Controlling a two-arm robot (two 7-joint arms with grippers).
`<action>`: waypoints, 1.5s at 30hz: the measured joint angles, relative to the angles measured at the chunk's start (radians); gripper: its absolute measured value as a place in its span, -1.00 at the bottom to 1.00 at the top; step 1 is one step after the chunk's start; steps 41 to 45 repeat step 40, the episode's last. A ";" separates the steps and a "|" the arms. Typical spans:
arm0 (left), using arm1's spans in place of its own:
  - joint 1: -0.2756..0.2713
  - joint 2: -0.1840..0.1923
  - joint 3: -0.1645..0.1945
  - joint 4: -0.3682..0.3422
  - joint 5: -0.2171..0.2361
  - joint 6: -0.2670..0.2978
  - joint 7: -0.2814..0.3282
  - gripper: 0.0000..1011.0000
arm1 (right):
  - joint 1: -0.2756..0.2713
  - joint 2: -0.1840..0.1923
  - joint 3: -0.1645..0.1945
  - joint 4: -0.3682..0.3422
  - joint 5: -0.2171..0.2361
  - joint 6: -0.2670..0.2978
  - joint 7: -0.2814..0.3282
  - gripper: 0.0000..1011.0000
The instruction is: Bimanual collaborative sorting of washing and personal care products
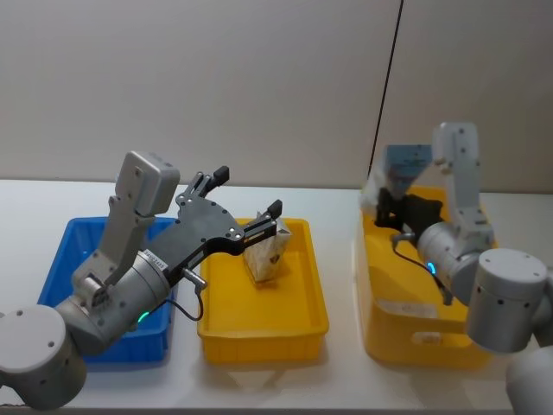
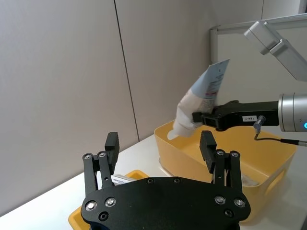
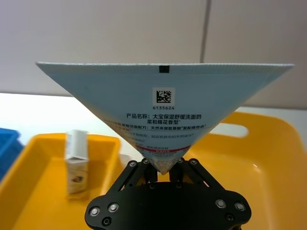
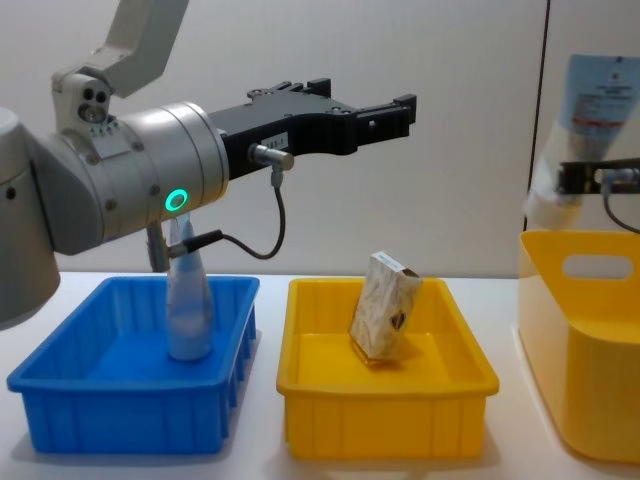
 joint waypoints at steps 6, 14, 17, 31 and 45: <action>0.000 0.000 0.000 0.000 0.000 0.000 0.000 0.98 | -0.012 -0.011 0.034 -0.002 -0.009 0.037 -0.061 -0.74; 0.000 0.000 0.000 0.000 0.000 0.000 0.000 0.98 | -0.020 -0.022 0.083 0.012 -0.019 0.094 -0.136 -0.17; 0.000 0.000 0.000 0.000 0.000 0.000 0.000 0.98 | -0.022 -0.024 0.096 0.019 -0.019 0.110 -0.150 -0.01; 0.000 0.000 0.000 0.000 0.000 0.000 0.000 0.98 | -0.036 -0.023 0.135 0.016 -0.013 0.134 -0.155 0.87; 0.000 0.000 0.000 0.000 0.000 0.000 0.000 0.98 | -0.048 -0.019 0.148 0.001 -0.006 0.128 -0.138 0.99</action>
